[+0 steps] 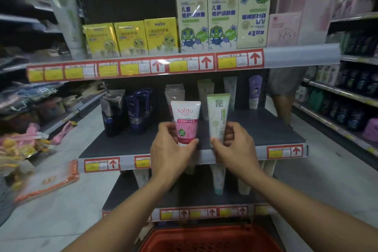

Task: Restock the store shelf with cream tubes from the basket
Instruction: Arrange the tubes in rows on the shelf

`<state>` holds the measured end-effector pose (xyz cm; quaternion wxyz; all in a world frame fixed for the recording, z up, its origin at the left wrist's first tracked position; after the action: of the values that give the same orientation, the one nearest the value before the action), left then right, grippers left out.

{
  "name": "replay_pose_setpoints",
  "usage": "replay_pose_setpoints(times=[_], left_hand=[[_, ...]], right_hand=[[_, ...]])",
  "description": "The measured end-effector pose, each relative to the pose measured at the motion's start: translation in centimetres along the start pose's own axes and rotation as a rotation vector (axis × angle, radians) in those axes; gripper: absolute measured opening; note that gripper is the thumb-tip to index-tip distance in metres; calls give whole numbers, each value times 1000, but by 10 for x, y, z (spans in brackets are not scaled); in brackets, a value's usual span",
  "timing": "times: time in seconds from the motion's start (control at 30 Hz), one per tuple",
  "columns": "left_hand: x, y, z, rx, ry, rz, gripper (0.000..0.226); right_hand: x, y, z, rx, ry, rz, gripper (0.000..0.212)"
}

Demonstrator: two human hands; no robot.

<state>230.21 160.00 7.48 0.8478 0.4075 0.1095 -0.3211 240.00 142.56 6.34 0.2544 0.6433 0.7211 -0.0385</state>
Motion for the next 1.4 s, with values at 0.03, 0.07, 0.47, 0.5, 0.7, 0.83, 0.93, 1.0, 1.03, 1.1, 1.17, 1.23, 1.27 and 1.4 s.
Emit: replay_pose_setpoints(times=[0.03,0.07,0.47,0.5,0.7,0.83,0.93,1.0,1.03,1.1,1.17,1.23,1.27,1.4], left_hand=[[1,7,-2,-12,21,1,68],[3,15,-4,-24,44,2,67],[32,59,-47,-151,175,-70,67],[34,63,-50,-153,170,-83,67],[39,91,-63,-150,209,-210,57],[42,96,-67,-114,243,-178,54],[45,95,-70,-108,210,-160,49],[46,96,-72,-117,169,-156,50],[47,96,-74,-124,149,-156,52],[48,97,-76,-139,112,-159,55],[48,99,-79,-146,93,-158,55],[48,99,-83,-140,86,-155,56],[49,99,-85,-136,82,-157,56],[50,100,-89,-127,77,-157,52]], right_hand=[[3,7,-2,-10,-2,4,46],[6,14,-4,-16,-13,4,48],[40,85,11,93,-291,-10,47],[43,92,13,100,-309,-27,47],[55,124,14,128,-361,-132,57],[58,137,12,120,-356,-160,62],[61,135,14,96,-332,-134,57],[61,132,14,67,-331,-119,52],[61,132,15,64,-328,-112,47],[59,134,18,69,-321,-112,38],[59,136,20,68,-324,-119,38],[60,137,22,59,-324,-117,41],[60,138,22,55,-319,-117,42],[62,141,24,50,-319,-119,40]])
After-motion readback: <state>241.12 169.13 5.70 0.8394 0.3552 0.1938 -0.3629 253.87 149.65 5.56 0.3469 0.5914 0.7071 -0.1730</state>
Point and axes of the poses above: each hand's wrist, its own y-axis towards the middle knuckle, its own x-axis out of the palm, z = x × y, the point moved 3 cm from there along y, towards the middle knuckle, and after that the axes turned 12 degrees about x, right-handed, at the moved point
